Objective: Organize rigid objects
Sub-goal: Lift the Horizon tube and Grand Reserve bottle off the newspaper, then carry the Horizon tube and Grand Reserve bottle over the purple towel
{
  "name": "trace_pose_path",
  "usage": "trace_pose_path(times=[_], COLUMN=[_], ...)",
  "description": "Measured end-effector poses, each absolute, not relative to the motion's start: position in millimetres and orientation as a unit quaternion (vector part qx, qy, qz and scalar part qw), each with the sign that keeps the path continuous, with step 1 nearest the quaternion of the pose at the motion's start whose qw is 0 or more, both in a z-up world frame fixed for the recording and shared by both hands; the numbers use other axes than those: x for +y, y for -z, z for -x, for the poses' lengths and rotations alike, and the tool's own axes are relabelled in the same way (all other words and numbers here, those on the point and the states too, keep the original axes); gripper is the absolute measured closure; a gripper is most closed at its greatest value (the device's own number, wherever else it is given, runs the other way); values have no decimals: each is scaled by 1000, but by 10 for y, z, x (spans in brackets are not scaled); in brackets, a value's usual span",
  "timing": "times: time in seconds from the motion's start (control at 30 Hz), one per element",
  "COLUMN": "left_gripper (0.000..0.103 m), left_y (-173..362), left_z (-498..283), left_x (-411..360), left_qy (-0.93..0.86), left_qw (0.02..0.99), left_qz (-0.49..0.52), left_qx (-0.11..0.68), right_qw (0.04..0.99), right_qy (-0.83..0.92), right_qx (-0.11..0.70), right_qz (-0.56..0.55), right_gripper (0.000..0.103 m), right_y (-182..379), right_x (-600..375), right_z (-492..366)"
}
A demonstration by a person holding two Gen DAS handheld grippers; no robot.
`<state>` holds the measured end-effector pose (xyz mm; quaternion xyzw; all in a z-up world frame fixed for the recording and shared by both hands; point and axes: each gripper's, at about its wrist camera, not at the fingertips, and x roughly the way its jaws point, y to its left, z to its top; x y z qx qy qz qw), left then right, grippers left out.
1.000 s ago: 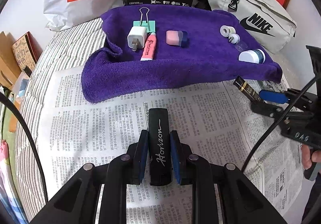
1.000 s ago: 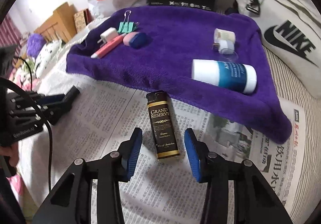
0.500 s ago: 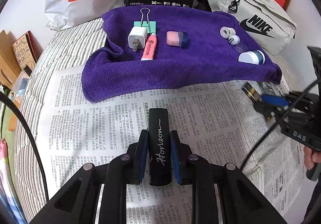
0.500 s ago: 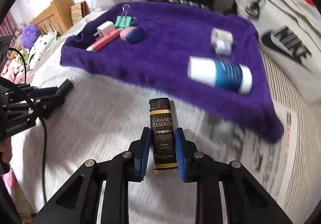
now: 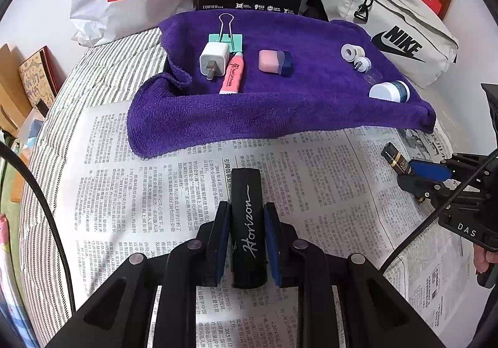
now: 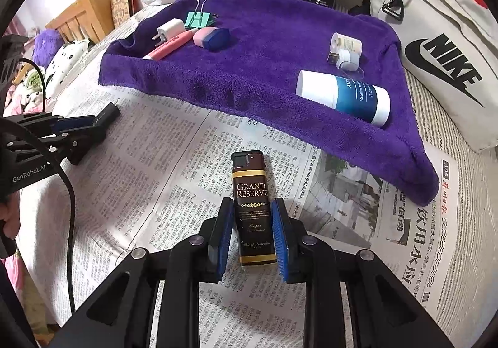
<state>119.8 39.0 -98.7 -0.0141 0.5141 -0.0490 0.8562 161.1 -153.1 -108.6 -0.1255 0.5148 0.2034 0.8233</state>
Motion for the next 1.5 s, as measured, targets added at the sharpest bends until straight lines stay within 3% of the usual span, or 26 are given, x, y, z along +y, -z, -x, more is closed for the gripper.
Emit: trace_pose_path(times=[1.5], left_gripper=[82], left_y=[726], left_z=[-1276], left_x=[329], left_qy=[81], left_qw=[862], left_qz=[13], left_qx=[501], right_qw=[820], right_qy=[-222], right_qx=[522], right_qz=[77], right_gripper=[80], right_y=[758], right_x=[-1756], right_z=[-1701])
